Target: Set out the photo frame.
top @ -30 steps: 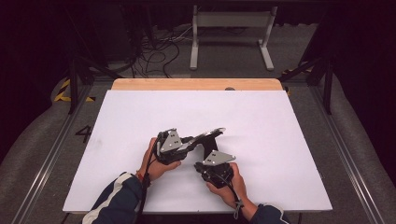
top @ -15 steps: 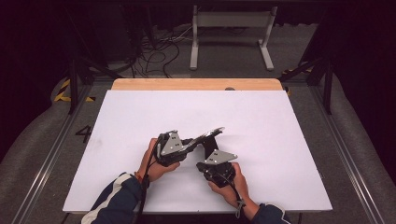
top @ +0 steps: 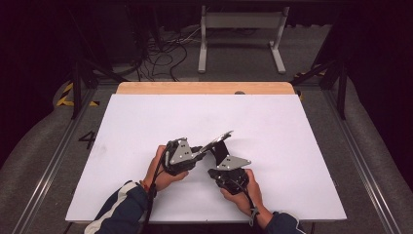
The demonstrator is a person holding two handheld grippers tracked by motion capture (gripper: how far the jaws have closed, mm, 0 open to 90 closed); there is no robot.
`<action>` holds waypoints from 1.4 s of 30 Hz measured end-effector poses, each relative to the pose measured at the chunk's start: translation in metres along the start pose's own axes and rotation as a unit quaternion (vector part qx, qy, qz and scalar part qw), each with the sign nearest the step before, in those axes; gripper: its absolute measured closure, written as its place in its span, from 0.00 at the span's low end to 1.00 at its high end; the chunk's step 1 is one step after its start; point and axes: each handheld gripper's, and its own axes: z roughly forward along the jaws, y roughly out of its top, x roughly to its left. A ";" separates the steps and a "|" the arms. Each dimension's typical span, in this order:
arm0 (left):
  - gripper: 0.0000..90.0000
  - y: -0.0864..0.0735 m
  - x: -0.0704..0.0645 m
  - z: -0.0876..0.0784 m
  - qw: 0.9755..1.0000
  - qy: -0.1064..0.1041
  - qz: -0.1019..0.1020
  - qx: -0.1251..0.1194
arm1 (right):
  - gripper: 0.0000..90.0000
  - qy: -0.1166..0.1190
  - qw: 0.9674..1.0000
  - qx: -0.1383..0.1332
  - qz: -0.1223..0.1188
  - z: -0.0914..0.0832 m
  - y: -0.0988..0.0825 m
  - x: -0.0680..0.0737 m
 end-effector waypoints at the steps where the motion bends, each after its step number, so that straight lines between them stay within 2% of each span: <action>1: 0.82 0.000 0.000 0.000 1.000 0.000 0.001 0.001 | 0.98 -0.001 1.000 0.000 0.000 -0.001 0.000 -0.002; 8: 0.82 0.002 -0.003 0.001 1.000 -0.001 0.002 0.002 | 0.98 -0.001 1.000 0.002 0.006 -0.003 -0.002 -0.009; 16: 0.80 0.001 -0.002 0.002 1.000 -0.003 -0.004 -0.008 | 0.97 0.001 1.000 -0.001 0.011 -0.005 -0.002 -0.014; 19: 0.77 0.000 -0.001 0.004 1.000 -0.005 -0.010 -0.007 | 0.96 0.002 1.000 -0.001 0.011 -0.005 -0.002 -0.014; 25: 0.67 -0.002 0.002 0.012 1.000 0.007 -0.023 0.005 | 0.96 0.002 1.000 0.000 0.010 -0.006 -0.002 -0.013; 26: 0.60 -0.002 0.002 0.014 1.000 0.005 -0.026 0.007 | 0.96 0.003 1.000 -0.001 0.010 -0.005 -0.002 -0.014; 28: 0.61 -0.003 0.003 0.015 0.999 0.000 -0.035 0.004 | 0.96 0.004 1.000 -0.001 0.010 -0.006 -0.002 -0.014; 32: 0.68 -0.004 0.004 0.015 0.999 -0.007 -0.041 -0.007 | 0.96 0.004 1.000 -0.001 0.010 -0.006 -0.002 -0.014; 37: 0.76 -0.004 0.003 0.014 0.999 -0.009 -0.039 -0.011 | 0.96 0.001 1.000 0.000 0.011 -0.006 -0.002 -0.014; 38: 0.77 -0.004 0.004 0.013 0.999 -0.018 -0.041 -0.015 | 0.96 0.000 1.000 0.001 0.011 -0.007 -0.003 -0.015; 39: 0.79 -0.004 0.004 0.013 0.999 -0.018 -0.041 -0.015 | 0.96 0.000 1.000 0.001 0.011 -0.007 -0.003 -0.015; 42: 0.82 -0.003 0.001 0.012 0.999 -0.017 -0.031 -0.015 | 0.96 0.001 1.000 -0.001 0.014 -0.007 -0.003 -0.017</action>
